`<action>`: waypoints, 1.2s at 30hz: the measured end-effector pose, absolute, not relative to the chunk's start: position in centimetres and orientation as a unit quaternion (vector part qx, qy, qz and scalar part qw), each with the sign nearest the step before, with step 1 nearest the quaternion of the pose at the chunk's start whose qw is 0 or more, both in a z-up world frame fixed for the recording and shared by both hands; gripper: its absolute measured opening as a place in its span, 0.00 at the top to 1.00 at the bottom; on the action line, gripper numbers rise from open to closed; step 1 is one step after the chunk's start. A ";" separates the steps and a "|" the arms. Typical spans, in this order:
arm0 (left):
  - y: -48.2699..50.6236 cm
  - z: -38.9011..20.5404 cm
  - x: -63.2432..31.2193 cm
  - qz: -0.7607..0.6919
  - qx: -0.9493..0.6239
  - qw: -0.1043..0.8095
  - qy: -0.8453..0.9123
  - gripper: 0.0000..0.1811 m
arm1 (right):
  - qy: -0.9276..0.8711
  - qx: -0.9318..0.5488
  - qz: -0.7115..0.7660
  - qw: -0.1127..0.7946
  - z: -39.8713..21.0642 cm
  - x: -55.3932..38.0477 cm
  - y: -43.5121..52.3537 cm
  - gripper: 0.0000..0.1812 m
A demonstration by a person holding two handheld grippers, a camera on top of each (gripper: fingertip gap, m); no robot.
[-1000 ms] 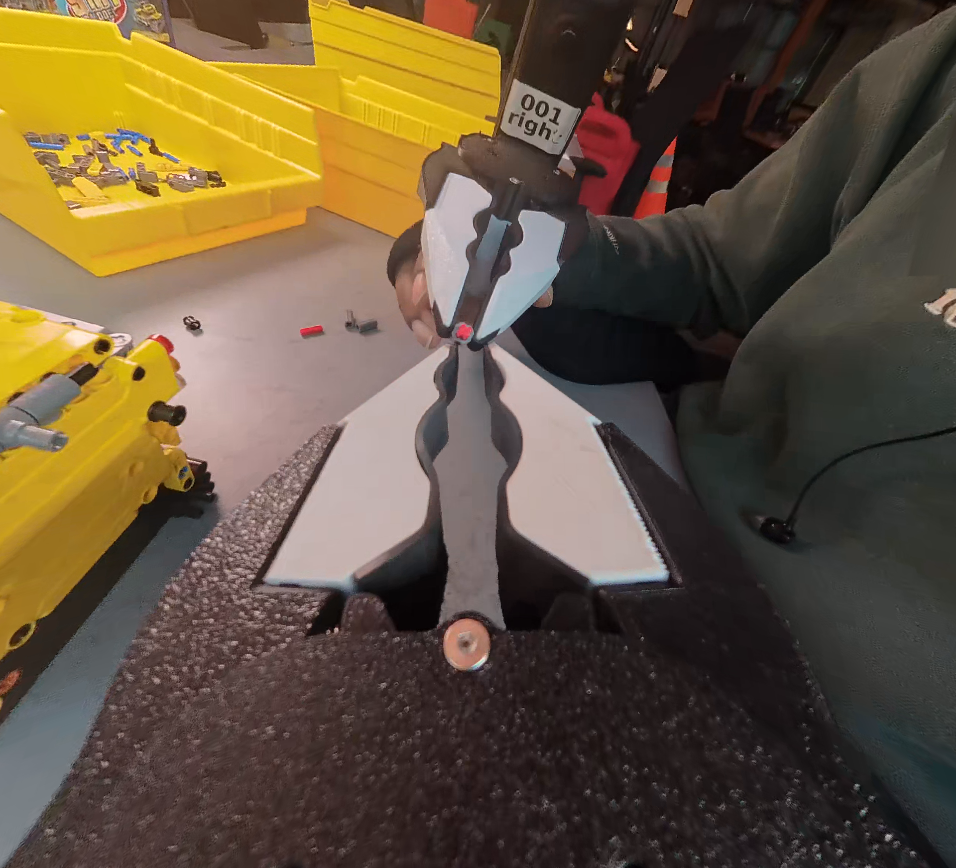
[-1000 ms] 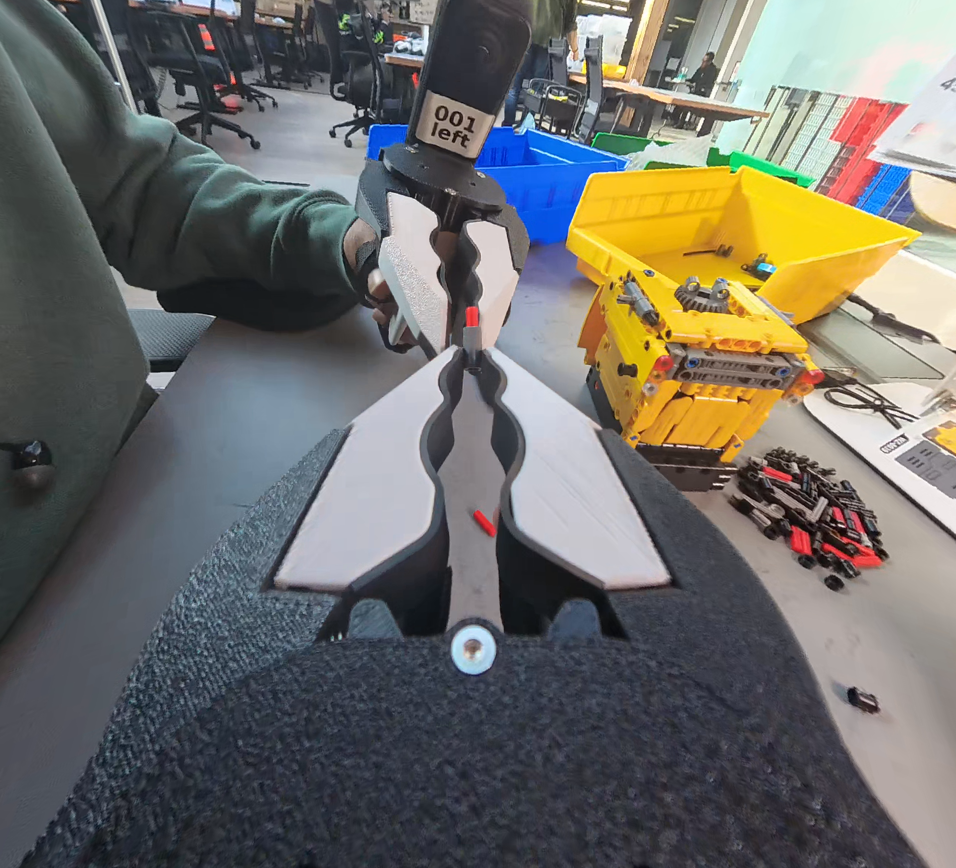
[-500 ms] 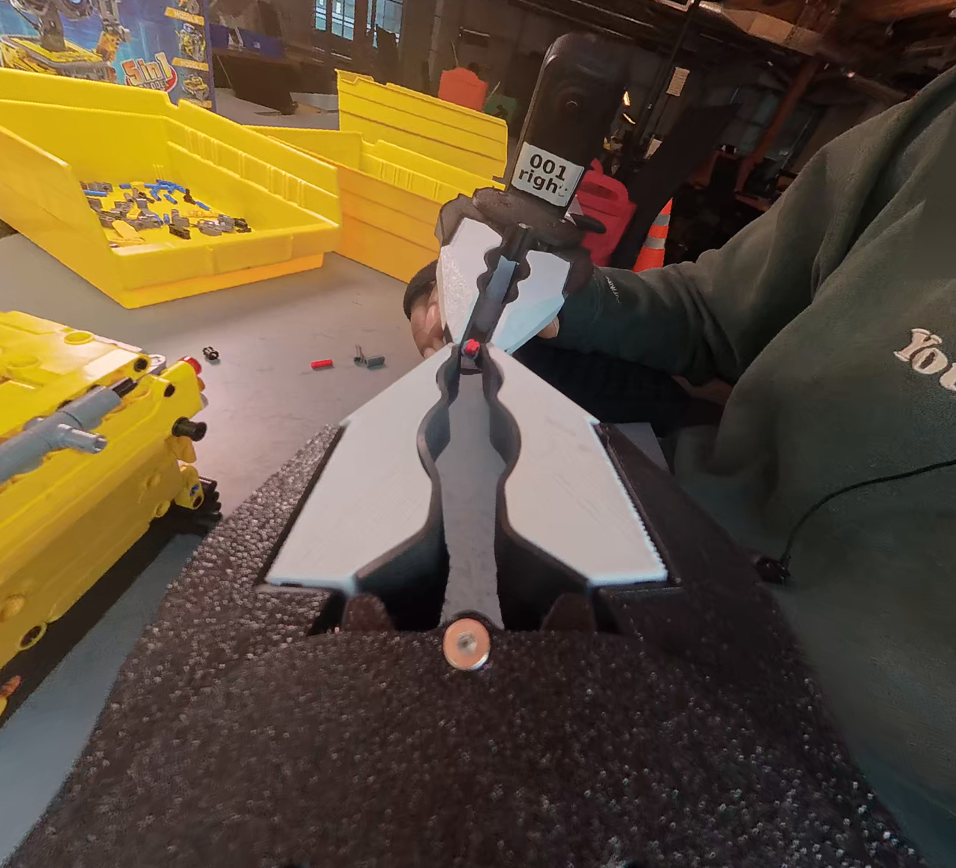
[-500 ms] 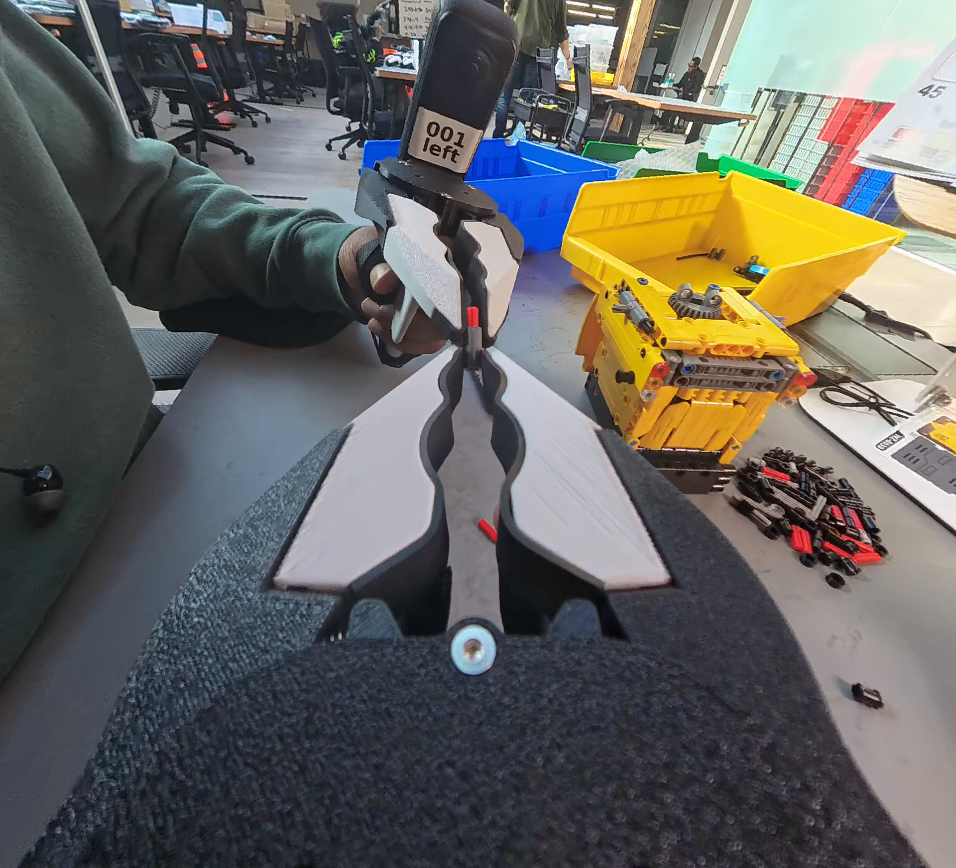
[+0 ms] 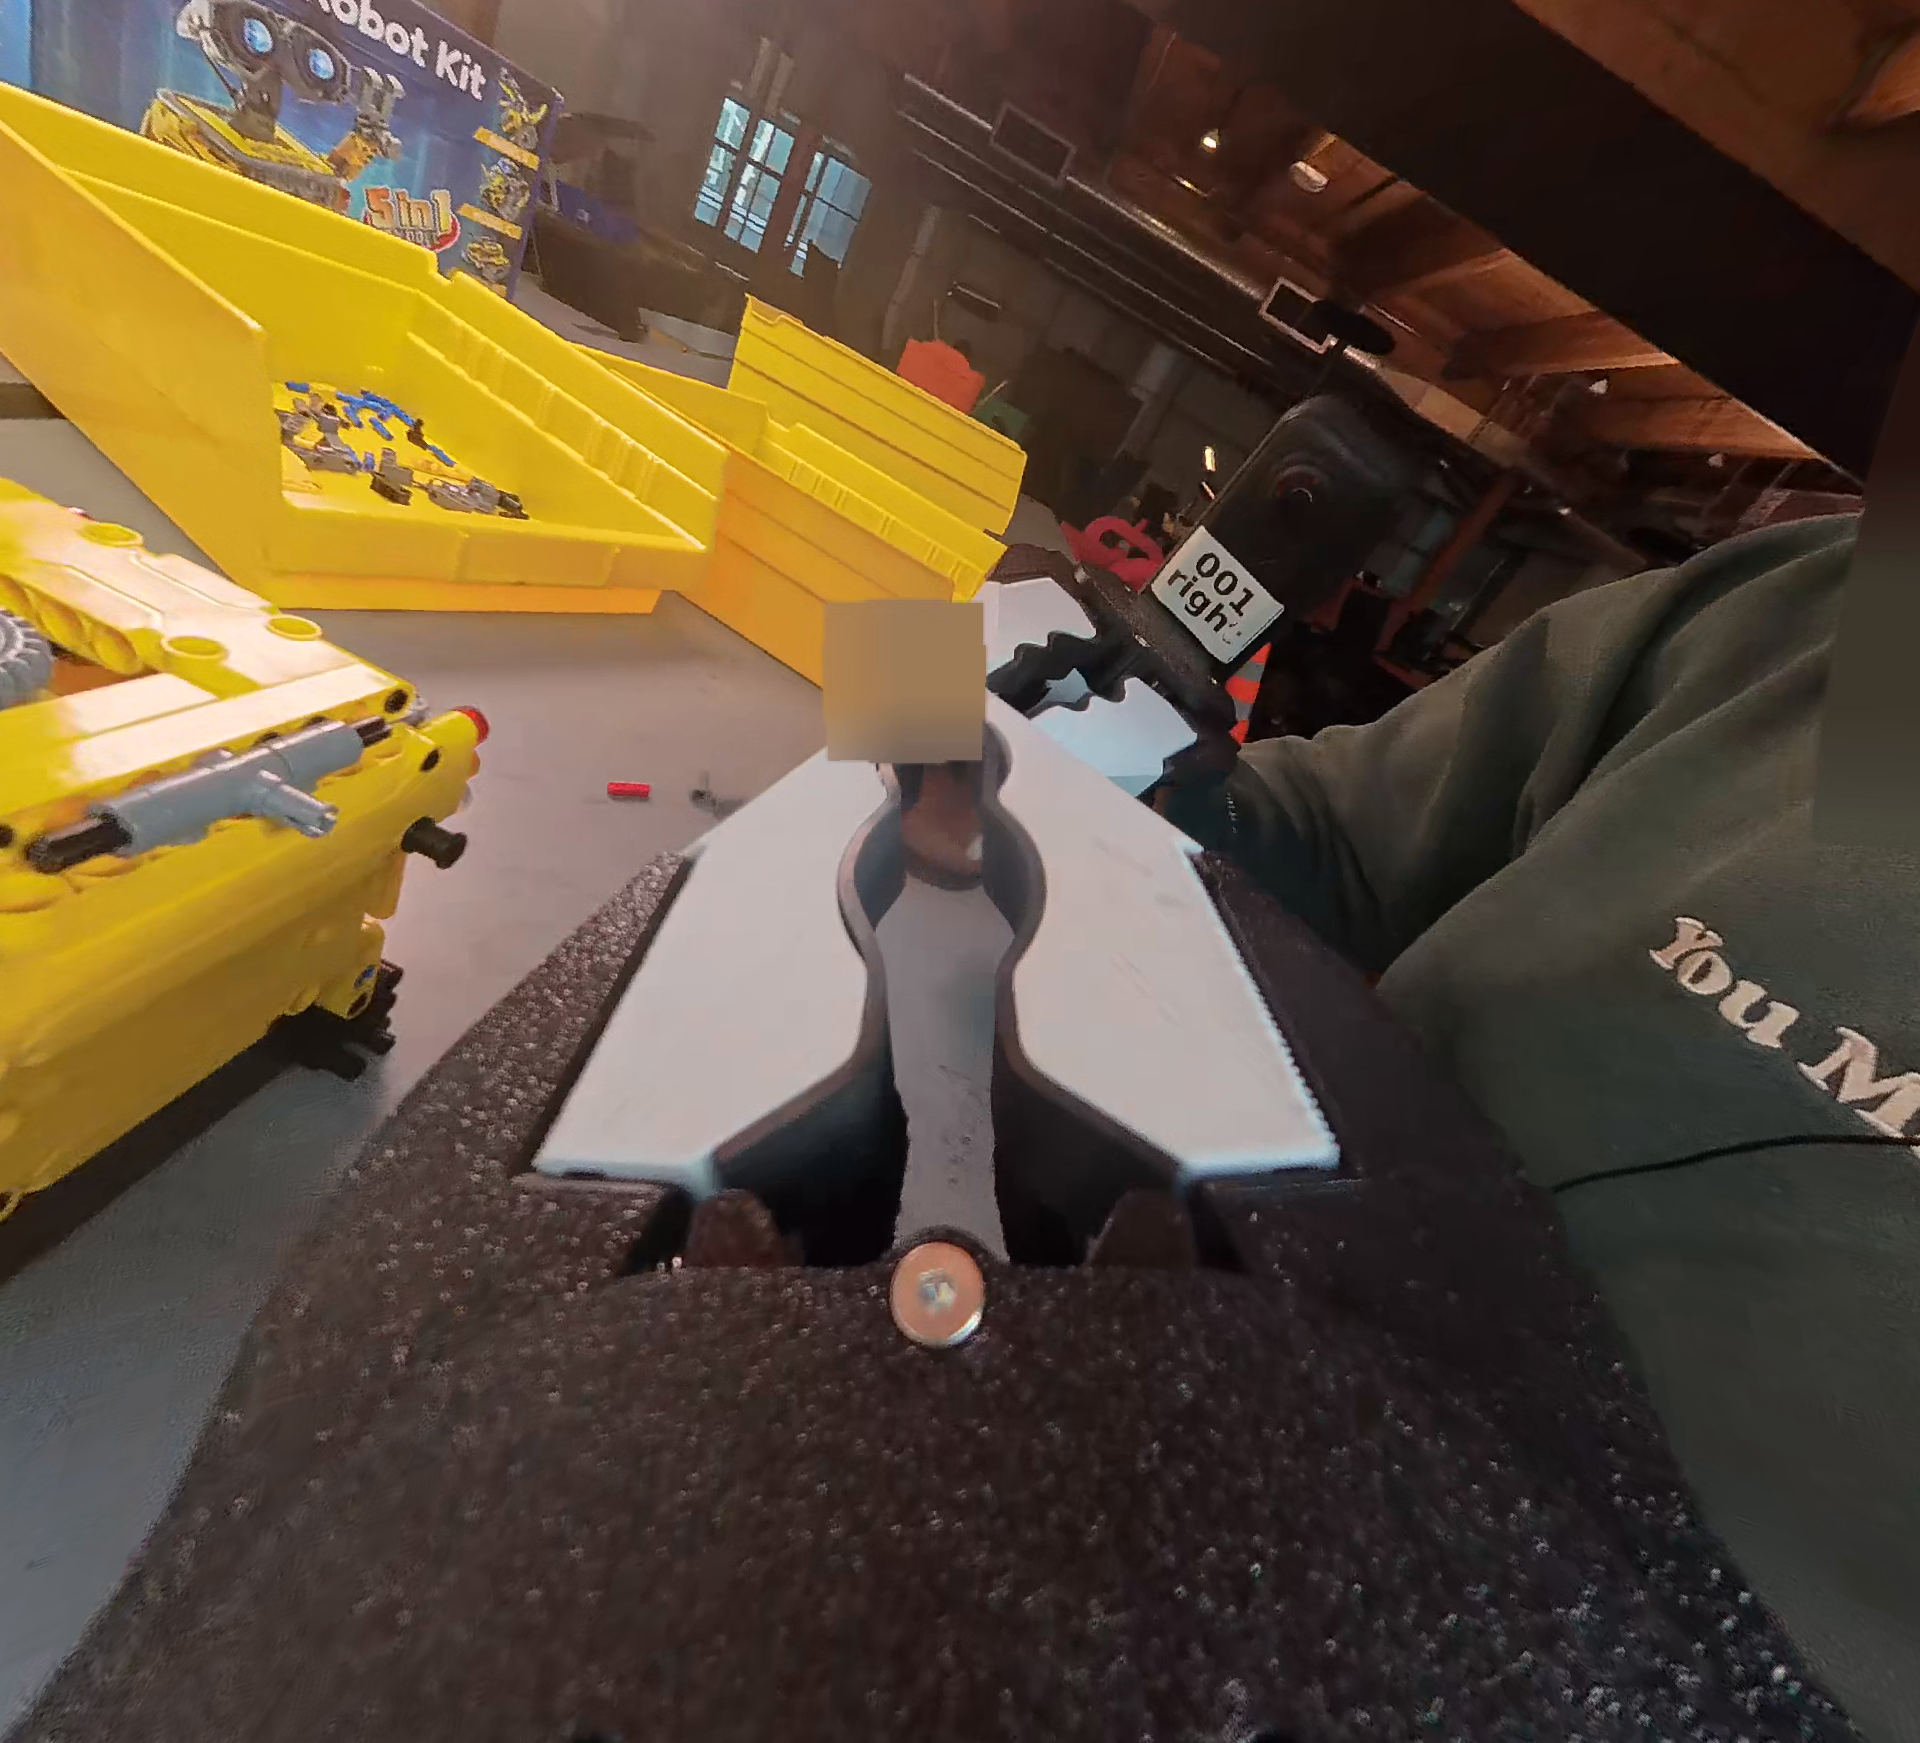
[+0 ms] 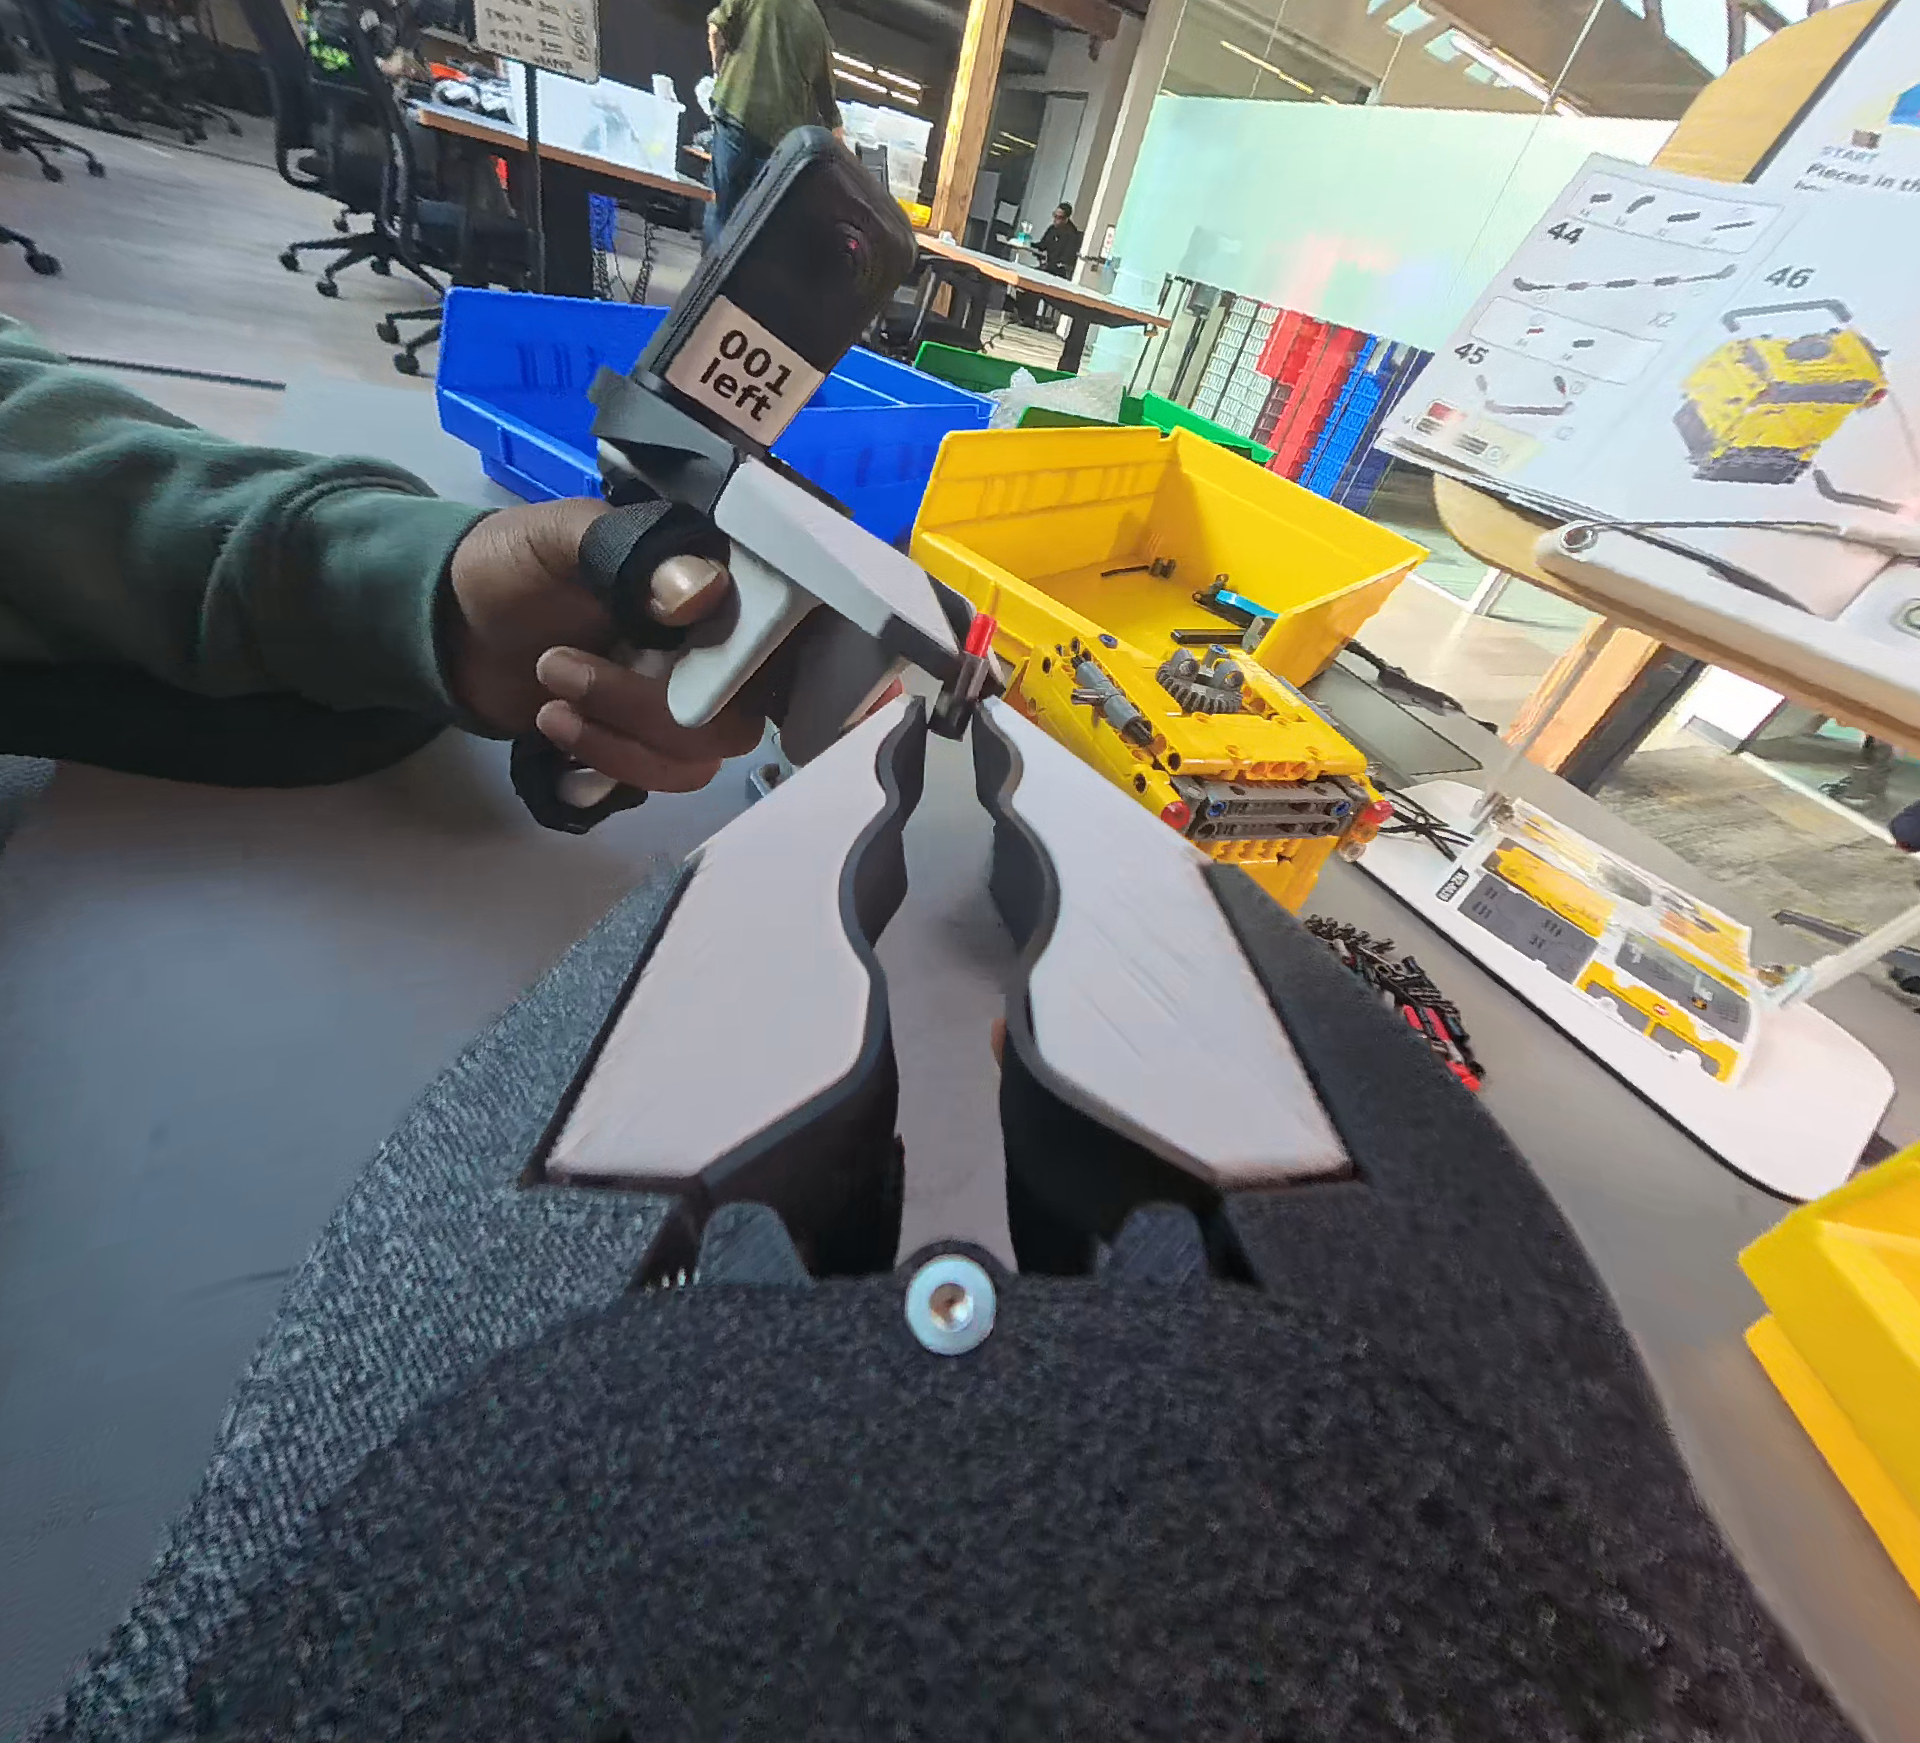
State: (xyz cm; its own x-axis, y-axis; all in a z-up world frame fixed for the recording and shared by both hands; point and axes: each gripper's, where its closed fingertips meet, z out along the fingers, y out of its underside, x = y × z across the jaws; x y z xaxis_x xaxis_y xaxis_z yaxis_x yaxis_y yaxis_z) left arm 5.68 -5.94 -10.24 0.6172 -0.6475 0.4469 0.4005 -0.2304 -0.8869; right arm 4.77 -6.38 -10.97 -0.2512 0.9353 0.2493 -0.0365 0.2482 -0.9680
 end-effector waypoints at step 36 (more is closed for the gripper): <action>-7.7 -14.2 8.2 -0.592 -0.693 0.406 0.072 0.97 | -0.767 -0.231 0.364 0.475 -14.9 6.0 -8.4 0.87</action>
State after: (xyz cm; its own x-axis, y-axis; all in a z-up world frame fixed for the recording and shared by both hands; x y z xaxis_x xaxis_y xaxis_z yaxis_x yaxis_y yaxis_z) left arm 8.21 -7.68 -14.20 0.2894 -0.5808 0.7609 0.3801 -0.6598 -0.6482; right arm 6.03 -8.44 -14.91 -0.4411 0.7004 0.5611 0.0092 0.6287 -0.7776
